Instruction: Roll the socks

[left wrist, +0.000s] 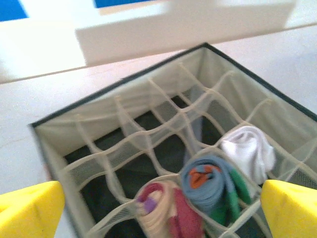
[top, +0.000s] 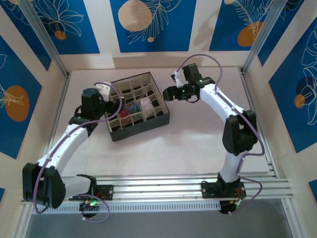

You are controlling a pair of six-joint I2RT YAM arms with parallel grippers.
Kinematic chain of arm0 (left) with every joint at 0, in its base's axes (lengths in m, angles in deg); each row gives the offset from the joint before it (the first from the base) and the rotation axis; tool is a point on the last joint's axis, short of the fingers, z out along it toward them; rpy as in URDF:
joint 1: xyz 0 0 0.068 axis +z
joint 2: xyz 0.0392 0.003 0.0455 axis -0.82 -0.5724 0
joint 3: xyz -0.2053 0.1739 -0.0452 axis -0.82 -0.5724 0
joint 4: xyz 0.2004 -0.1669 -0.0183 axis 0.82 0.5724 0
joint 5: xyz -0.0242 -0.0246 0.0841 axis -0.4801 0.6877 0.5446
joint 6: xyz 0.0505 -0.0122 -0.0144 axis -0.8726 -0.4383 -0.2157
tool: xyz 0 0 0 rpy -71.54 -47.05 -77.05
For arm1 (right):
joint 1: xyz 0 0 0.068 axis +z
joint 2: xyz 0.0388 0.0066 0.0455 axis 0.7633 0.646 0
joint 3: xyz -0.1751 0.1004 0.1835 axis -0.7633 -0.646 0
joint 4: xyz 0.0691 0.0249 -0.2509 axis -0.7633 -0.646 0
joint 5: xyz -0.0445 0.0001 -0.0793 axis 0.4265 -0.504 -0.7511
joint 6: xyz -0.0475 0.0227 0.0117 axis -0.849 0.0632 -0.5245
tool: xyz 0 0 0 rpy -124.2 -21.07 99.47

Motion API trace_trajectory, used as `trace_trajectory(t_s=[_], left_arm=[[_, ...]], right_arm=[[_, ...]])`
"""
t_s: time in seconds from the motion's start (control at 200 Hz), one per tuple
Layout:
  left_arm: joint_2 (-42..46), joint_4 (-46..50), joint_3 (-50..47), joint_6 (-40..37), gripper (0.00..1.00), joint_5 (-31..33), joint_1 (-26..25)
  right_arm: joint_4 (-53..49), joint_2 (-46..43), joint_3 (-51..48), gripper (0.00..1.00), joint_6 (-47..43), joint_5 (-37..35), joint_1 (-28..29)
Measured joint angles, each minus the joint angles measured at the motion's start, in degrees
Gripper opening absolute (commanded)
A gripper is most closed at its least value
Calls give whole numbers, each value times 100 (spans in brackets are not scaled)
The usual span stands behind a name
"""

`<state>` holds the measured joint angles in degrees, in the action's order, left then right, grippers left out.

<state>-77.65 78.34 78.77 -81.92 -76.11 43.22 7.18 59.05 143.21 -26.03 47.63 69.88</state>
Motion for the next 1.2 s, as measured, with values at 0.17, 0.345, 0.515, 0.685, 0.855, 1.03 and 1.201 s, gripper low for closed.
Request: trace_trajectory(t_s=[0.17, 0.345, 0.515, 0.685, 0.855, 1.03, 1.201], left_arm=[[944, 184, -507, 11, 100, -22, 682], [1384, 415, -1241, 63, 100, -107, 1523], [1696, 269, -2507, 105, 100, 22, 1801], [1891, -424, -3405, 48, 100, 59, 1801], [1641, -1762, -3814, 35, 100, -44, 1808], [890, -2673, -3838, -92, 100, -339, 1808], [284, -3449, -3829, -199, 100, -776, 1808]], right_arm=[[608, -1158, -1158, 99, 87, -363, -258], [1572, -2282, -2892, 99, 260, -1174, -673], [2529, -2933, -4483, 99, 459, -1832, -1357], [3565, -3340, -5615, 99, 466, -2111, -1801], [4887, -3222, -6135, 99, 256, -2070, -1921], [6524, -2457, -6669, 99, -42, -1965, -2017], [7676, -1773, -6857, 99, -214, -1744, -2035]])
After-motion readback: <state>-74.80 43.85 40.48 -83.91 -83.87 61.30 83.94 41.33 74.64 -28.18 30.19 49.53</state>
